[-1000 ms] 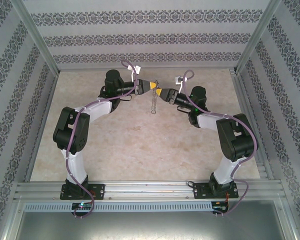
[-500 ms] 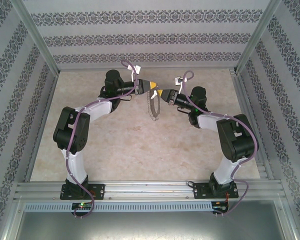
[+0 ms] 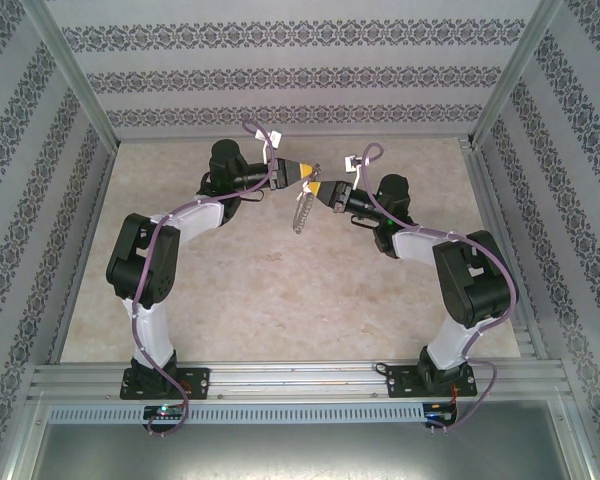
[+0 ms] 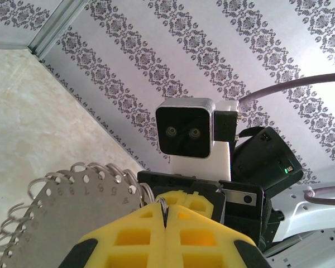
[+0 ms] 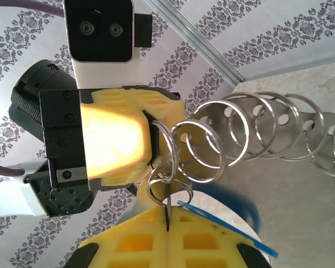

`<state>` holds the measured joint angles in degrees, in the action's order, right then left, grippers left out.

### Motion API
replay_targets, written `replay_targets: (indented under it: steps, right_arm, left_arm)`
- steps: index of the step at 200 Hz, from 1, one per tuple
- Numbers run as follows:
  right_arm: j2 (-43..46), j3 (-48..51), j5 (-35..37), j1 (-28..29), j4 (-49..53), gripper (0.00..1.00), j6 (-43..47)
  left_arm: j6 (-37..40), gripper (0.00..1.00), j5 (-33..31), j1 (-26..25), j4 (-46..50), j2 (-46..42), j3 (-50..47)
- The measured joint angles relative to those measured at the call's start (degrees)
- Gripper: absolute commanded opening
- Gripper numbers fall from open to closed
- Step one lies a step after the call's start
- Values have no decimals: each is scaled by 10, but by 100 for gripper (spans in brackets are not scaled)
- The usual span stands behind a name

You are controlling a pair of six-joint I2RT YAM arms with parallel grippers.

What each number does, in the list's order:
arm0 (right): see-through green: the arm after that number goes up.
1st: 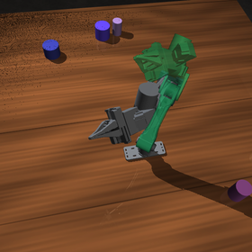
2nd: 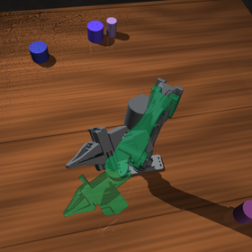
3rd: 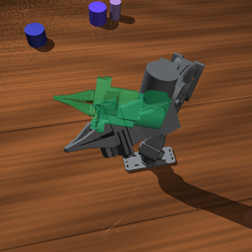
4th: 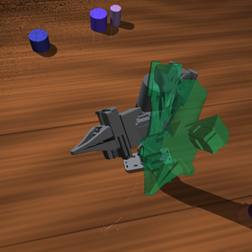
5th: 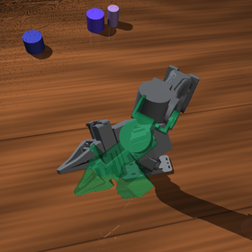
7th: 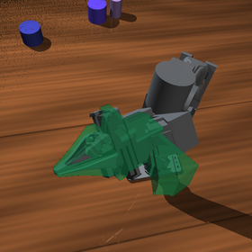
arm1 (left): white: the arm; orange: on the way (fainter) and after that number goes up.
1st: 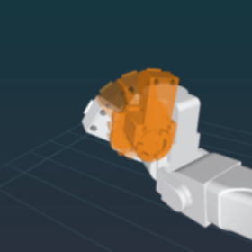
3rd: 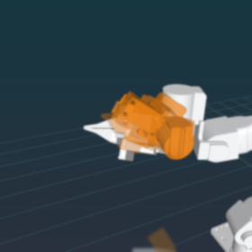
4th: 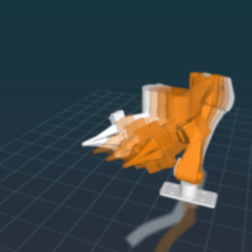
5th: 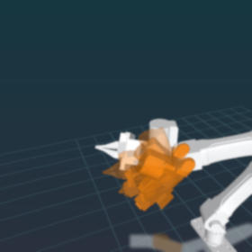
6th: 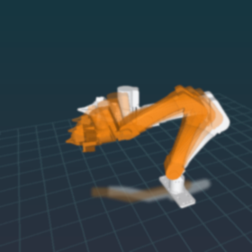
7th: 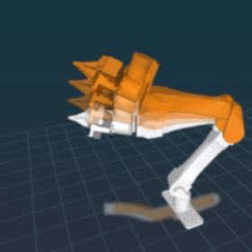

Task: Put the keys on the keyring

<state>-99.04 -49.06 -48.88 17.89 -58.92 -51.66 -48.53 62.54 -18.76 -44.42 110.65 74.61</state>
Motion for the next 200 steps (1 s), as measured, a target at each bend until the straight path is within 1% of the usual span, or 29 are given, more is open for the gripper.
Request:
replay_targets:
  steps: [7,14,27,33,47,62,76,96,112,157,200]
  right_arm:
    - [0,1,0,0,0,1,0]
    - [0,1,0,0,0,10,0]
    - [1,5,0,-2,-2,18,-1]
    - [3,10,-1,-4,-2,23,-3]
    - [10,27,-5,-12,-2,30,-7]
    - [24,47,-11,-29,0,41,-9]
    - [38,59,-12,-49,3,48,-11]
    - [56,62,-11,-72,4,50,-10]
    - [63,62,-10,-78,4,50,-11]
    - [61,48,2,-76,4,50,-24]
    - [57,22,21,-53,4,50,-30]
  left_arm:
    - [0,0,0,0,0,0,0]
    - [0,0,0,0,0,0,0]
    - [0,0,0,0,0,0,0]
    - [0,0,-1,0,-2,0,0]
    - [0,0,-2,0,-6,0,0]
    - [0,0,-2,0,-8,0,0]
    - [0,0,-2,0,-12,0,0]
    - [-3,0,-2,0,-16,0,0]
    - [-6,0,0,0,-18,0,0]
    - [-15,0,0,0,-33,0,0]
    - [-23,0,1,0,-49,0,0]
